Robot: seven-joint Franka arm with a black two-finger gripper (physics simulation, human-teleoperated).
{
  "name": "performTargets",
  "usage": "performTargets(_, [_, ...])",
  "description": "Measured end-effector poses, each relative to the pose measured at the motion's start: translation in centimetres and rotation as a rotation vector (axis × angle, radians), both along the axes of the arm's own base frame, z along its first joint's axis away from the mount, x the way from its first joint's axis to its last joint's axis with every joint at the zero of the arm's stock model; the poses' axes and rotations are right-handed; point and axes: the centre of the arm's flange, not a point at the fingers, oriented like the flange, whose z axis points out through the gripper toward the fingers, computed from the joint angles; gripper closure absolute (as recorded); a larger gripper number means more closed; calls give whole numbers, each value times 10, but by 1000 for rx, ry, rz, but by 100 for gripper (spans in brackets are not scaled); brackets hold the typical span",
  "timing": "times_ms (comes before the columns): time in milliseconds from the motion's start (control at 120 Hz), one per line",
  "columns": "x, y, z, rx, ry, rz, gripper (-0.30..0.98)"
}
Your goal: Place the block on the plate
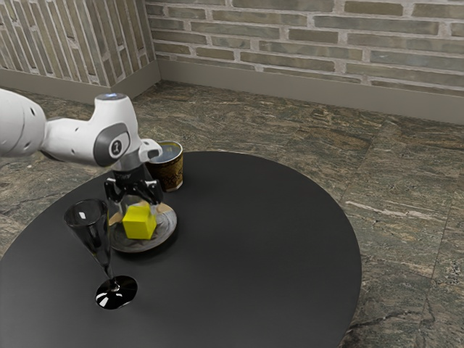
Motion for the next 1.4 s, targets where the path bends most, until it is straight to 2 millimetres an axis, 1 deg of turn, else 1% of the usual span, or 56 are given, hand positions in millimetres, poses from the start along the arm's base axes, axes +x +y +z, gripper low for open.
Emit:
performTargets(100, [0, -4, 16, 6, -19, -16, 4])
performTargets(333, [-2, -17, 71, 17, -60, -58, 1])
performTargets(433, [0, -19, 99, 21, -78, -80, 1])
performTargets(592, [10, -26, 147, 30, -93, -121, 0])
performTargets(667, [11, -29, 164, 37, -88, -142, 0])
performTargets(742, [14, -35, 192, 48, -103, -169, 0])
performTargets(800, [10, -39, 215, 58, -115, -186, 0])
performTargets(867, [3, -35, 241, 69, -128, -191, 0])
performTargets(917, [-1, -28, 258, 76, -134, -188, 0])
performTargets(1008, [-11, -14, 275, 83, -124, -180, 0])
performTargets(1075, [-17, -13, 290, 89, -125, -188, 0])
performTargets(1142, [-24, -18, 305, 92, -128, -205, 0])
performTargets(1250, [-37, -33, 327, 98, -136, -243, 0])
performTargets(1400, [-44, -52, 334, 99, -126, -291, 0])
